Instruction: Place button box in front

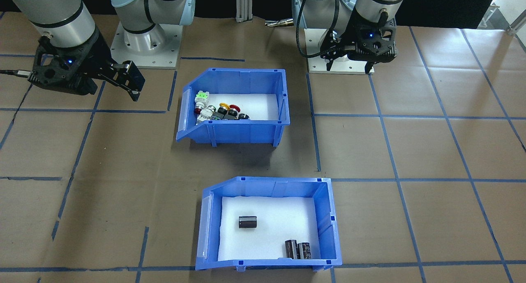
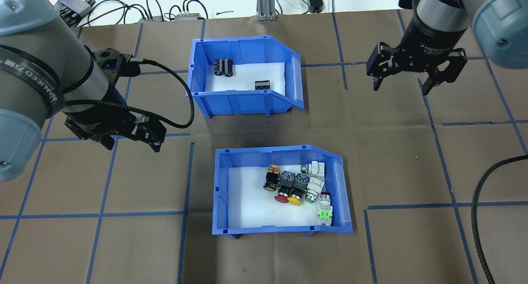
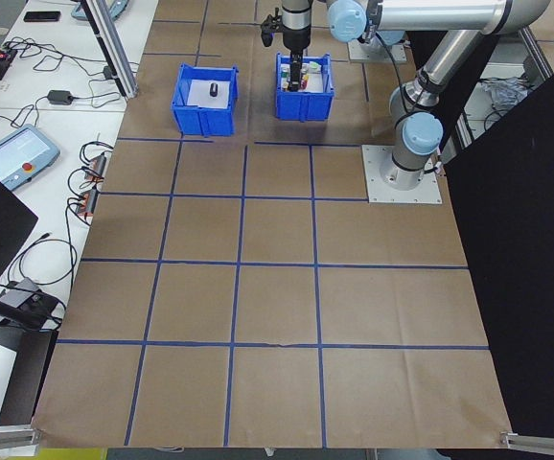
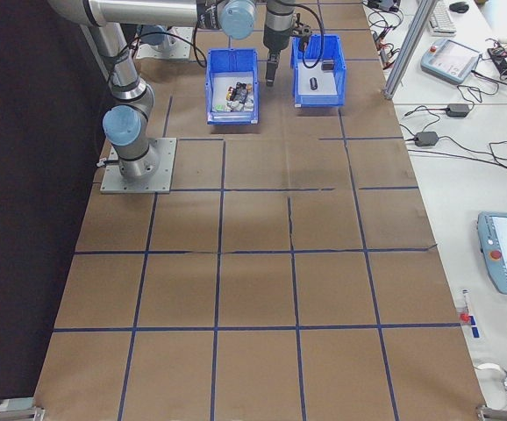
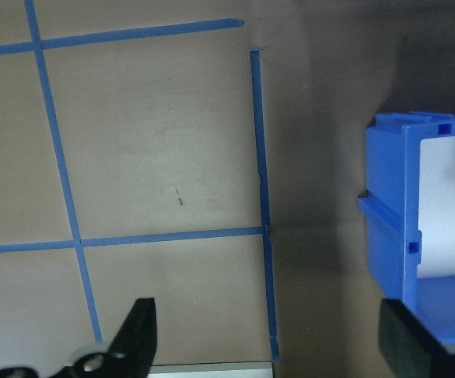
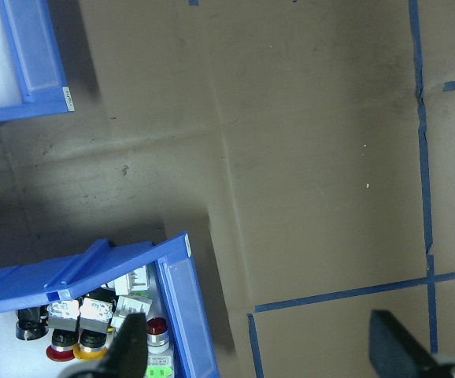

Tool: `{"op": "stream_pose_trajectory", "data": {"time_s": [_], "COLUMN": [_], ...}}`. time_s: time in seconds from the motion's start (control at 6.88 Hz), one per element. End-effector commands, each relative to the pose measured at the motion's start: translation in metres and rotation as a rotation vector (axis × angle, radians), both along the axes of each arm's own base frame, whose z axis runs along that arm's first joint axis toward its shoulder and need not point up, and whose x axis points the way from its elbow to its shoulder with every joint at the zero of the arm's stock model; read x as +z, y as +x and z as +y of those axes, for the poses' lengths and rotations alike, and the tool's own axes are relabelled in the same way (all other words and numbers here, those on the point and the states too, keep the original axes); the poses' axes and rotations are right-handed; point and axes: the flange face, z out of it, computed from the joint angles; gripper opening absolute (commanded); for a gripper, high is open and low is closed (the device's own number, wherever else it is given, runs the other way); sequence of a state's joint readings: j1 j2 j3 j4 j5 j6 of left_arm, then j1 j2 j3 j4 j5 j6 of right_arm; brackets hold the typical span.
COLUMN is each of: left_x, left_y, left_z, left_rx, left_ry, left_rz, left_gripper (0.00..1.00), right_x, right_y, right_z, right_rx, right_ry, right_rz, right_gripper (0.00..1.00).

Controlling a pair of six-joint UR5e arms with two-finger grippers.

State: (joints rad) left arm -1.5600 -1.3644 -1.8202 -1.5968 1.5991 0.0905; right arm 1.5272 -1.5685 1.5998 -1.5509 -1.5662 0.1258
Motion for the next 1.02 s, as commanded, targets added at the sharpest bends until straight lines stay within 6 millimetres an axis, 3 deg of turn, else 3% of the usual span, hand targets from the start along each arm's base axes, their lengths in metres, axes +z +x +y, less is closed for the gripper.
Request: {"op": "stream_pose_trajectory", "data": {"time_s": [0.0, 0.87], "left_x": [-0.005, -0.004], "left_y": [0.0, 0.001], "left_z": [-0.004, -0.017], "left_rx": [-0.002, 0.03], "left_ry": [0.009, -0.065], "left_rz": [-0.004, -0.015], "left_gripper": [1.0, 1.0], "right_x": [0.0, -0.003], "right_y": [0.0, 0.0], "right_z": [0.001, 0.0], "right_rx": [0.002, 0.01], "right_ry": [-0.002, 0.005], "right_rz": [0.0, -0.001], "right_gripper": [1.0, 1.0]}}
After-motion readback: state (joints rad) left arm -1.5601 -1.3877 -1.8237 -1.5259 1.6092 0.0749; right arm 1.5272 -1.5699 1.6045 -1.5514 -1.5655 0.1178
